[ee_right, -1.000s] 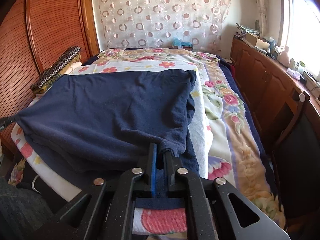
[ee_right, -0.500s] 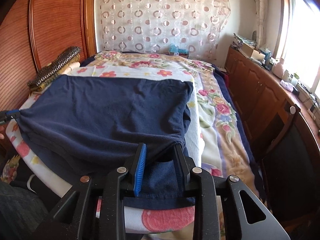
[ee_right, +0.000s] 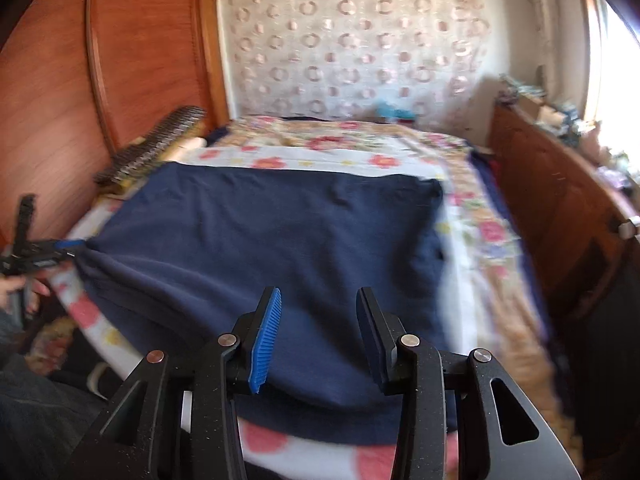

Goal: Fold small clothes

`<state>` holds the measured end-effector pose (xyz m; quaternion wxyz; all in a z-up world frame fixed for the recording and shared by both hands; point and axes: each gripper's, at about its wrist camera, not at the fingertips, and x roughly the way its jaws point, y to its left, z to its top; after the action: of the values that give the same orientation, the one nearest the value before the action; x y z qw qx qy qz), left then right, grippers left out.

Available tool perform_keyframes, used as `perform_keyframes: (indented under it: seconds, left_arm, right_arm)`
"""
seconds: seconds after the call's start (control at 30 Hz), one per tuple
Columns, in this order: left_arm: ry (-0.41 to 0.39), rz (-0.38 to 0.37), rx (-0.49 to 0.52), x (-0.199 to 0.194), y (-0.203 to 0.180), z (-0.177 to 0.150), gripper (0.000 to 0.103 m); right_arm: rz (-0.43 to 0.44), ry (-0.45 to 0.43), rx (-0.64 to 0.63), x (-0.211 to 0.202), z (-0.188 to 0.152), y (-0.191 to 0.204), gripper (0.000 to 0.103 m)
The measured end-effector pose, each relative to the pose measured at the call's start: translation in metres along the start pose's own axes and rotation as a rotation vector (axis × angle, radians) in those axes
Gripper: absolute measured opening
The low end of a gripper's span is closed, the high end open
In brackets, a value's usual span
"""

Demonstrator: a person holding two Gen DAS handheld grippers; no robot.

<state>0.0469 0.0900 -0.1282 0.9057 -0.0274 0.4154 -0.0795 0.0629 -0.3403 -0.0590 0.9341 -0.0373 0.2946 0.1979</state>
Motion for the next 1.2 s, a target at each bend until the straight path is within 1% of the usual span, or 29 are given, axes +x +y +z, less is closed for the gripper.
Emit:
perform_keyframes:
  seconds: [0.07, 0.13, 0.3, 0.4, 0.5, 0.57, 0.7, 0.83, 0.9, 0.93, 0.97, 1.0, 1.03, 1.07, 1.13, 1.2]
  left_arm:
    - [-0.002, 0.0, -0.002, 0.0, 0.0, 0.0, 0.041]
    - [-0.003, 0.0, -0.002, 0.0, 0.001, 0.0, 0.041]
    - [0.007, -0.021, -0.007, -0.001, 0.0, 0.0, 0.041]
    - [0.01, -0.047, -0.011, -0.003, -0.003, -0.003, 0.041]
    - [0.014, -0.076, -0.023, -0.004, -0.004, -0.003, 0.041]
    - [0.02, -0.089, -0.021, -0.004, -0.005, -0.003, 0.041]
    - [0.014, -0.1, -0.016, -0.003, -0.004, -0.002, 0.041]
    - [-0.01, -0.125, -0.035, -0.002, 0.001, -0.001, 0.041]
    - [-0.01, -0.114, -0.022, -0.002, -0.002, -0.001, 0.041]
    - [-0.01, -0.105, -0.008, -0.002, -0.004, -0.002, 0.04]
    - [-0.011, -0.097, 0.006, -0.002, -0.005, -0.002, 0.036]
    - [-0.01, -0.096, 0.016, -0.002, -0.006, -0.003, 0.03]
    - [-0.005, -0.124, 0.015, -0.001, -0.006, -0.003, 0.019]
    - [-0.001, -0.142, 0.005, 0.0, -0.005, -0.003, 0.015]
    - [-0.003, -0.145, 0.014, -0.001, -0.006, -0.002, 0.011]
    - [-0.016, -0.155, 0.031, -0.005, -0.013, 0.002, 0.01]
  right_arm:
    - [0.005, -0.006, -0.017, 0.012, -0.002, 0.009, 0.041]
    - [-0.012, 0.002, -0.048, 0.028, -0.004, 0.018, 0.041]
    - [-0.061, 0.055, -0.097, 0.063, -0.013, 0.028, 0.041]
    - [-0.062, 0.085, -0.101, 0.074, -0.021, 0.029, 0.041]
    - [-0.042, 0.056, -0.066, 0.07, -0.026, 0.024, 0.041]
    - [-0.033, 0.04, -0.057, 0.07, -0.027, 0.022, 0.043]
    - [-0.047, 0.002, -0.069, 0.068, -0.037, 0.028, 0.046]
    - [-0.045, -0.003, -0.065, 0.064, -0.043, 0.031, 0.046]
    - [-0.05, -0.006, -0.067, 0.067, -0.043, 0.033, 0.046]
    - [-0.047, -0.007, -0.061, 0.066, -0.044, 0.033, 0.046]
    - [-0.043, -0.009, -0.053, 0.065, -0.044, 0.031, 0.046]
    - [-0.041, -0.01, -0.048, 0.065, -0.044, 0.03, 0.046]
    - [-0.041, -0.01, -0.05, 0.065, -0.044, 0.031, 0.046]
    - [-0.043, -0.01, -0.055, 0.064, -0.045, 0.032, 0.046]
    - [-0.044, -0.008, -0.059, 0.065, -0.043, 0.031, 0.046]
    - [-0.044, -0.005, -0.066, 0.065, -0.042, 0.032, 0.046]
